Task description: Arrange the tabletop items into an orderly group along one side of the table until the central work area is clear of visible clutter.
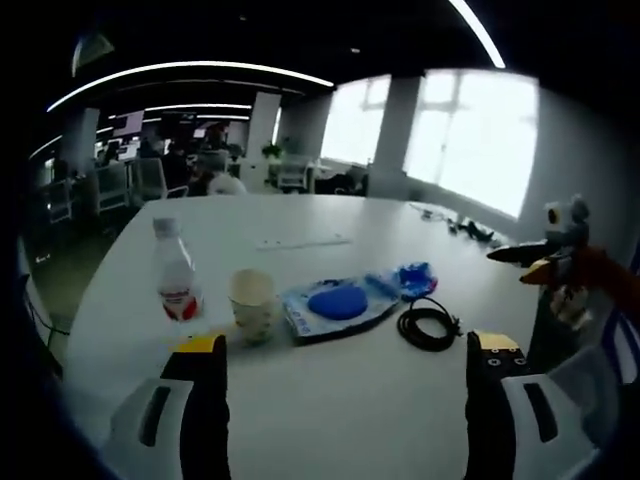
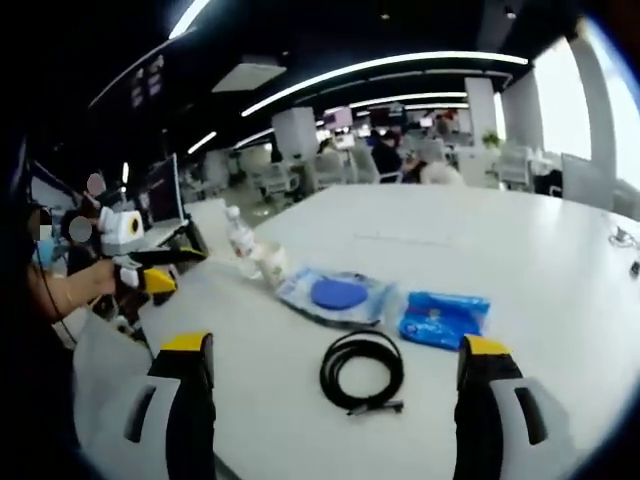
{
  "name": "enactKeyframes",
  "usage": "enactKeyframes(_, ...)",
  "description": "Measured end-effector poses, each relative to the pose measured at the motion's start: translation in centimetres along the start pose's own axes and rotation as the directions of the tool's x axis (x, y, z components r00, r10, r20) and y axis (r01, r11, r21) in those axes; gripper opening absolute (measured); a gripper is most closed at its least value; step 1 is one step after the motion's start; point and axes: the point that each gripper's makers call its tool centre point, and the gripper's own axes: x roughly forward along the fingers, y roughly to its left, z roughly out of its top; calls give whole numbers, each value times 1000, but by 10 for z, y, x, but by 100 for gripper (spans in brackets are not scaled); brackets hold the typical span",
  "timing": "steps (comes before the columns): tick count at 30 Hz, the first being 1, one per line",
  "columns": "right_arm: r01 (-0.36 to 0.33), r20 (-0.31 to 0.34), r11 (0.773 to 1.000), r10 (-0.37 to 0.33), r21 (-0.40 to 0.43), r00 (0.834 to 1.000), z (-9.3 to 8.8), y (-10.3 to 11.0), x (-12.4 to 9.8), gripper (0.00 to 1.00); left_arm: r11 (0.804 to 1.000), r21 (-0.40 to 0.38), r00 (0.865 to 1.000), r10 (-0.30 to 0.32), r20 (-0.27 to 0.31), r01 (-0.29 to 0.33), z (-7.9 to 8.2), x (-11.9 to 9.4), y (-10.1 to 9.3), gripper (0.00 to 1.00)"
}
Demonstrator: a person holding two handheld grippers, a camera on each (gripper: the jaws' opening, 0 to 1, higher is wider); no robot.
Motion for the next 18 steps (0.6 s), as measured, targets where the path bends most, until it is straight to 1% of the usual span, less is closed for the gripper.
enactKeyframes(6, 18, -22, 999, -19, -33, 1000, -6, 5, -7, 100, 1000, -8, 1000, 22, 6, -22, 0, -18, 3, 100)
enactKeyframes(12, 12, -22, 999, -13, -34, 1000, -7, 10, -13, 100, 1000, 8, 1000, 25, 12, -25, 2, -35, 3, 100)
enactKeyframes(15, 6, -26, 999, -8, -47, 1000, -9, 15, -16, 100, 999, 21, 999, 33, 13, -33, 0, -42, 5, 100)
enactKeyframes(18, 8, -15, 999, -9, -53, 1000, -9, 18, -20, 100, 999, 24, 1000, 20, 3, -20, -5, -47, 3, 99)
